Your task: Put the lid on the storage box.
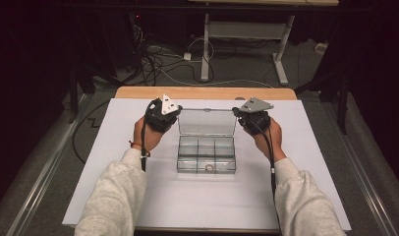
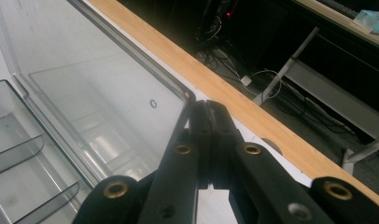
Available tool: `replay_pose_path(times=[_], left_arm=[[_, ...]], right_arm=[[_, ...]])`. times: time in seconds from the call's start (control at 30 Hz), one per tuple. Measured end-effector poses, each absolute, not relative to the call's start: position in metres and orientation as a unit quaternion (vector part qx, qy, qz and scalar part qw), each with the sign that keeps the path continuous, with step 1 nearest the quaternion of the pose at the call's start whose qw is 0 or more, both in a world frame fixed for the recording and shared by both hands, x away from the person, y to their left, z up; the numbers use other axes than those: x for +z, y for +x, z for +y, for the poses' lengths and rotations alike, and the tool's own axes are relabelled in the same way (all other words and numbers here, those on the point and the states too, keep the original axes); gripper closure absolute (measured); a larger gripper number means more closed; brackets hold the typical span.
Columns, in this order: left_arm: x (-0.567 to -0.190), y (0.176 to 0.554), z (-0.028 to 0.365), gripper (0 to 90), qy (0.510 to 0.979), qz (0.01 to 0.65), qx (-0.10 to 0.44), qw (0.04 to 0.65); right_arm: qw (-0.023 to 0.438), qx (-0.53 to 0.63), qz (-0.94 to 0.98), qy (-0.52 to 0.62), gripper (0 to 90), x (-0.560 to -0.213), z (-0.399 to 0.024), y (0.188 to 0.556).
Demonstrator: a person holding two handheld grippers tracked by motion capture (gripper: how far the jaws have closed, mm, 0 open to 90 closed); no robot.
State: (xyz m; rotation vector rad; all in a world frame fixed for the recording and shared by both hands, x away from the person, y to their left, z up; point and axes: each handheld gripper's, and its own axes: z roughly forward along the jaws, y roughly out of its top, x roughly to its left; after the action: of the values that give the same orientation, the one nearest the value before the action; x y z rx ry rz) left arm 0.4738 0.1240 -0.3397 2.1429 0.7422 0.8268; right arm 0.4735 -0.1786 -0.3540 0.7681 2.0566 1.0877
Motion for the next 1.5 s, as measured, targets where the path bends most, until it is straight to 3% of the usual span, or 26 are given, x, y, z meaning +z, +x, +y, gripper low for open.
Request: replay_pose_path(times=[1.5], left_arm=[[-0.354, 0.445, 0.124, 86.7, 0.816, 0.28, 0.345, 0.37]], right_arm=[[0.347, 0.435, 0.775, 0.3, 90.0, -0.368, -0.178, 0.446]])
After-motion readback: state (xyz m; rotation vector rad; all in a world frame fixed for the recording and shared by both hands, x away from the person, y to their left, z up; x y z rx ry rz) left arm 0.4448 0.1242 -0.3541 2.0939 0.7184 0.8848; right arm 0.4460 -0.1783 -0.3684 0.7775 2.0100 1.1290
